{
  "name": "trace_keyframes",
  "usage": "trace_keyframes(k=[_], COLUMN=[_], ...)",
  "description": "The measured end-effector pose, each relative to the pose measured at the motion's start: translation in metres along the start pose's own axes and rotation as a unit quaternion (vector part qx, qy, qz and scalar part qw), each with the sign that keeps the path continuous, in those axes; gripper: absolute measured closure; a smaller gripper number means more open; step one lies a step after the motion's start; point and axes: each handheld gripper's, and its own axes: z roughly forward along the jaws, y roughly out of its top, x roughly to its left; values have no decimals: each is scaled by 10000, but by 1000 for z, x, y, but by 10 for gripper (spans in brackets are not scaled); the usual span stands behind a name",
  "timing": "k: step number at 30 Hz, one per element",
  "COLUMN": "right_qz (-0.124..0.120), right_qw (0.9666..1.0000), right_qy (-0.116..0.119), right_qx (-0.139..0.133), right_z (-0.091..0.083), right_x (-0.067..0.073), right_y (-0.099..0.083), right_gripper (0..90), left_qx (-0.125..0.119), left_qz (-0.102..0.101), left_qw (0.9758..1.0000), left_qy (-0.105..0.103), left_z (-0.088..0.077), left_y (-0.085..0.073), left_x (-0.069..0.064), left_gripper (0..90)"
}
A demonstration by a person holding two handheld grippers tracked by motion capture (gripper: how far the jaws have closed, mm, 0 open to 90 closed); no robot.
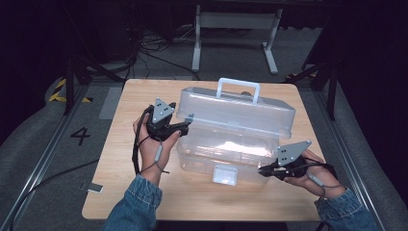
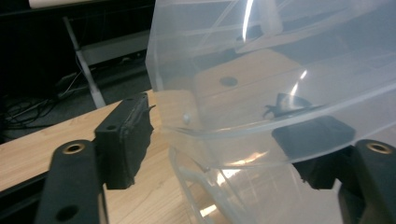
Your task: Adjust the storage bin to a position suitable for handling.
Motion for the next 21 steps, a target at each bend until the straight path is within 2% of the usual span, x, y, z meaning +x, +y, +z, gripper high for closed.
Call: trace_keyframes(k=[2,4,7,14,18,21], right_qz=[-16,-36,-47,-119,-147,-126], right_qw=[10000,10000,10000,9998,9997,9998], right_qy=[7,23,60,129,164,174], right_qx=[15,10,28,52,54,35], right_z=[0,0,-1,-4,-4,-5], right_x=[0,0,1,3,4,4], right_y=[0,0,-1,-2,-3,-4], right_gripper=[860,860,860,859,858,857], left_qx=[-112,-230,-327,-434,-270,-317], left_qz=[83,111,32,155,251,65], left_qw=[9999,9997,9994,9987,9985,9987], left_qy=[-36,44,62,216,411,389], left_z=[0,-1,-2,2,5,8], left_y=[1,2,5,10,12,14], left_x=[-2,-2,1,2,3,4], left_gripper=[413,467,571,662,760,774])
